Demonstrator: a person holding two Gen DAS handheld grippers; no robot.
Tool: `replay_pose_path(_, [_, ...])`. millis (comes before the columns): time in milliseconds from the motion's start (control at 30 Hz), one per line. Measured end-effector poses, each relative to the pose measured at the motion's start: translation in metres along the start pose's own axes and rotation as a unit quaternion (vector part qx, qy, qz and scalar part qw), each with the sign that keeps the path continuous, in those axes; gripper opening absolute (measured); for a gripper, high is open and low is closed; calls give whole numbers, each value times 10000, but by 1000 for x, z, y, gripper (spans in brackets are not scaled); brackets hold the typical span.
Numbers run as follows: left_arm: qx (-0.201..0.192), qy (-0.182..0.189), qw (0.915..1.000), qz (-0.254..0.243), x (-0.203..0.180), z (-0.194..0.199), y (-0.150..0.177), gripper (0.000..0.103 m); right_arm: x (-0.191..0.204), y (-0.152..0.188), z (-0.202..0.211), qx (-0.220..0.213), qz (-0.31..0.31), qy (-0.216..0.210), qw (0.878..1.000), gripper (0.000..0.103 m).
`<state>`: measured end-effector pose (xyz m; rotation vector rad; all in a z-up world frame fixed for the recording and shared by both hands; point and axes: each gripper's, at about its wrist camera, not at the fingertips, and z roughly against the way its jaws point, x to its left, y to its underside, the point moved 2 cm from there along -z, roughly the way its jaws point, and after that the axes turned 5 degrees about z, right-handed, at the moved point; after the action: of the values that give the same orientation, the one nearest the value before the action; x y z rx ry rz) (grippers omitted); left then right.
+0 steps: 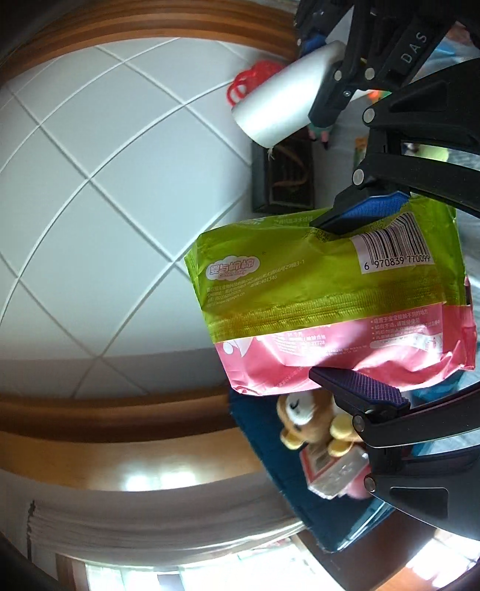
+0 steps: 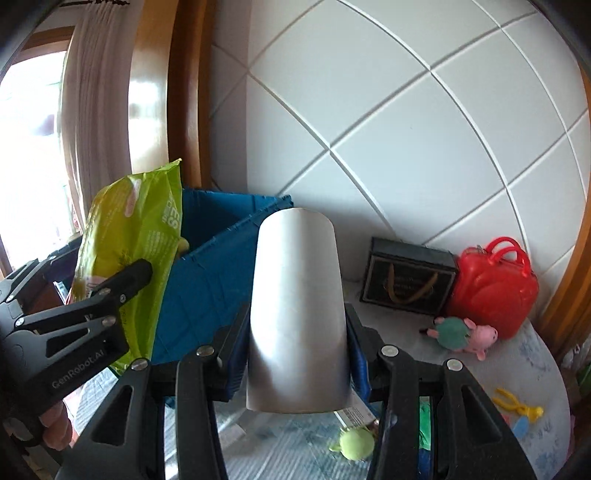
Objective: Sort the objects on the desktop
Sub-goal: 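Carry the wipes pack and lint roller with both tools into the blue crate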
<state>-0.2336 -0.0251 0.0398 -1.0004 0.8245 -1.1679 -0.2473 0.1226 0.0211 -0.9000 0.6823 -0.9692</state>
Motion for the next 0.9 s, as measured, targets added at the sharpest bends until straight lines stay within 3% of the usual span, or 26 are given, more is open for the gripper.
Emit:
replay_pose_path(200, [-202, -643, 9975, 202, 115, -16, -34, 71, 91, -57, -32, -320, 112, -444, 9984, 46])
replay_pose_path(267, [-98, -930, 9954, 203, 158, -28, -35, 71, 127, -68, -52, -278, 149, -672, 9972, 46])
replay_pose_path(467, [554, -1218, 9903, 373, 240, -82, -14, 71, 223, -92, -114, 21, 321, -1122, 9932, 46])
replay_pose_path(633, [1101, -1441, 9821, 517, 307, -128, 4, 71, 257, -97, -155, 340, 359, -986, 9939, 46])
replay_pose_path(900, [1492, -1110, 9808, 594, 314, -157, 25, 73, 248, -92, -197, 710, 273, -611, 9952, 46])
